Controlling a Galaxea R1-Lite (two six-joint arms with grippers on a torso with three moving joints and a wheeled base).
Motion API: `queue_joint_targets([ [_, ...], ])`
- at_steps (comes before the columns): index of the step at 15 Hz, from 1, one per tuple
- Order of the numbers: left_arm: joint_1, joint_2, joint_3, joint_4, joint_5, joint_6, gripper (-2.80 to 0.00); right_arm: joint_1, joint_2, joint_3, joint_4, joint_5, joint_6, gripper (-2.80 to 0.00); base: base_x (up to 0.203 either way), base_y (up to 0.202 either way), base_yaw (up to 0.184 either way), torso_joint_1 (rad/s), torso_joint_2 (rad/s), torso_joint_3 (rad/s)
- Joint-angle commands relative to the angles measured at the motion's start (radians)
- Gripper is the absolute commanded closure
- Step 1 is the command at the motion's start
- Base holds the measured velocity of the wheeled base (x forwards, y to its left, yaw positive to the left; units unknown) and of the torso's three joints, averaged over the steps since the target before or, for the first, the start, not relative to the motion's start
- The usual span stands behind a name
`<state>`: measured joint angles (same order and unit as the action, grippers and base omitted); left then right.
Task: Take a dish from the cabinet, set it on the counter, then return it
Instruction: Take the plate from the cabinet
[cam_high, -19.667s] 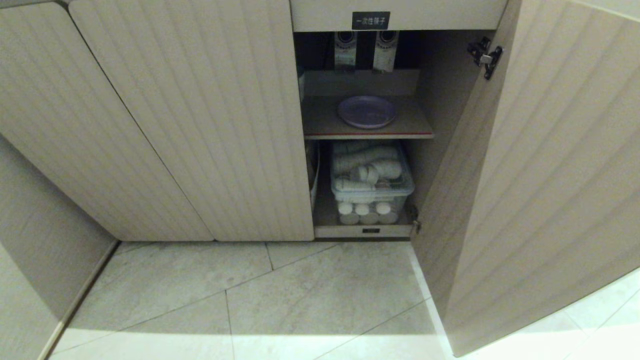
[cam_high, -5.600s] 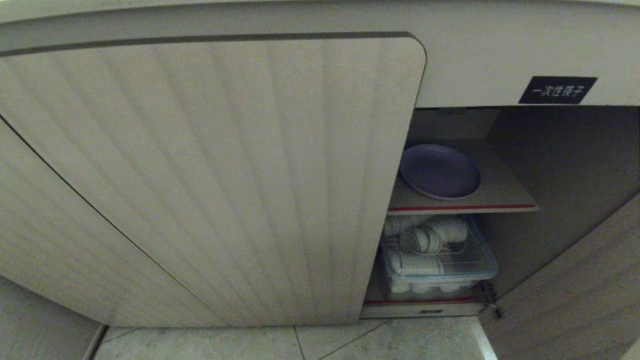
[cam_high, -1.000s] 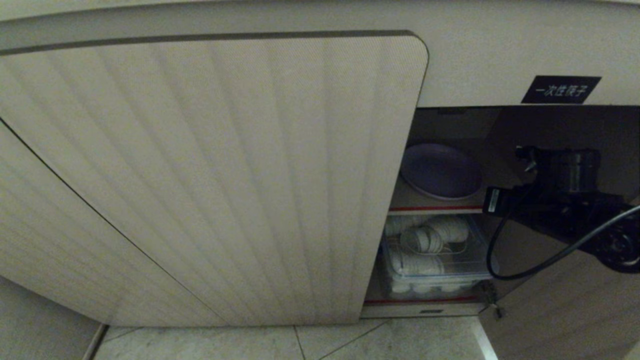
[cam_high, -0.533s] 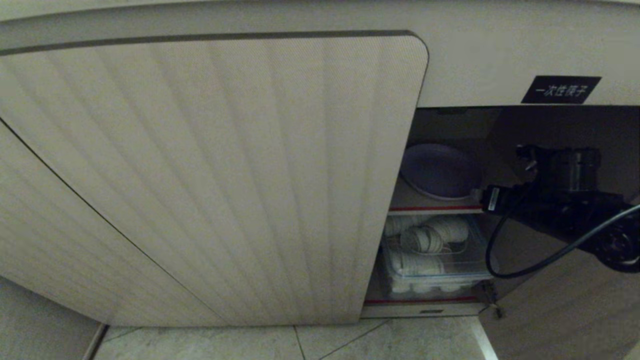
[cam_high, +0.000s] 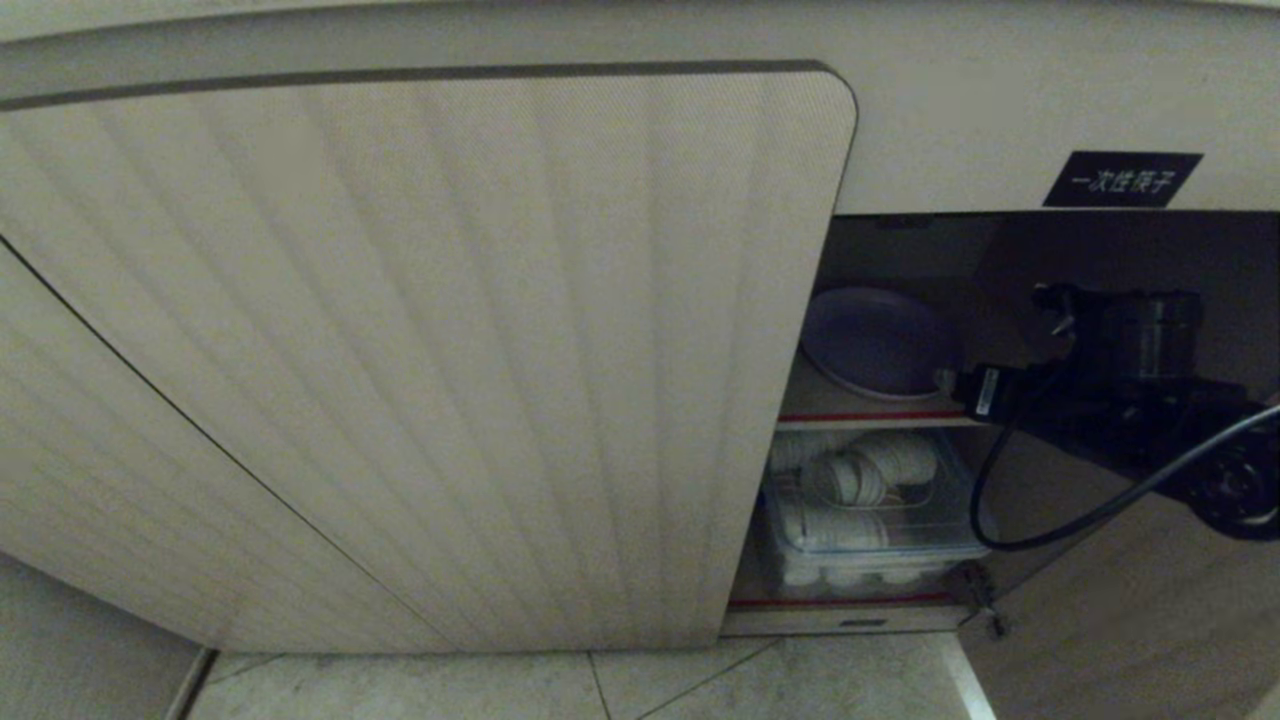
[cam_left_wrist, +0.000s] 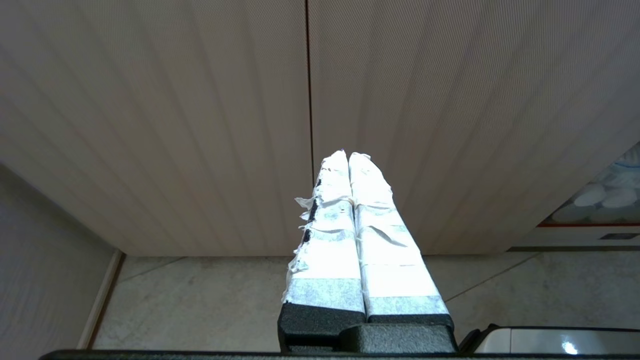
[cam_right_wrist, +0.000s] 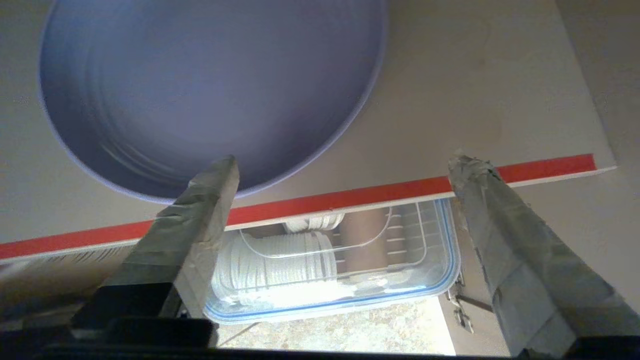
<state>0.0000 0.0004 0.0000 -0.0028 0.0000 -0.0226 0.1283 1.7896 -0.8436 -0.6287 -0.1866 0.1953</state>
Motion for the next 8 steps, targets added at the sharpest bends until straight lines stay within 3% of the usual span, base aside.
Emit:
queue_joint_targets([
  [1, 0.000, 0.000, 0.000, 0.000, 0.000, 0.000, 0.00, 0.001, -0.001, 0.000, -0.003, -0.004, 0.001, -2.80, 0.000, 0.000, 0.000, 0.000, 0.00, 0.000],
  [8, 0.000, 0.000, 0.000, 0.000, 0.000, -0.002, 0.00, 0.001, 0.011, 0.000, -0.009, -0.010, 0.025, -2.80, 0.000, 0.000, 0.000, 0.000, 0.00, 0.000],
])
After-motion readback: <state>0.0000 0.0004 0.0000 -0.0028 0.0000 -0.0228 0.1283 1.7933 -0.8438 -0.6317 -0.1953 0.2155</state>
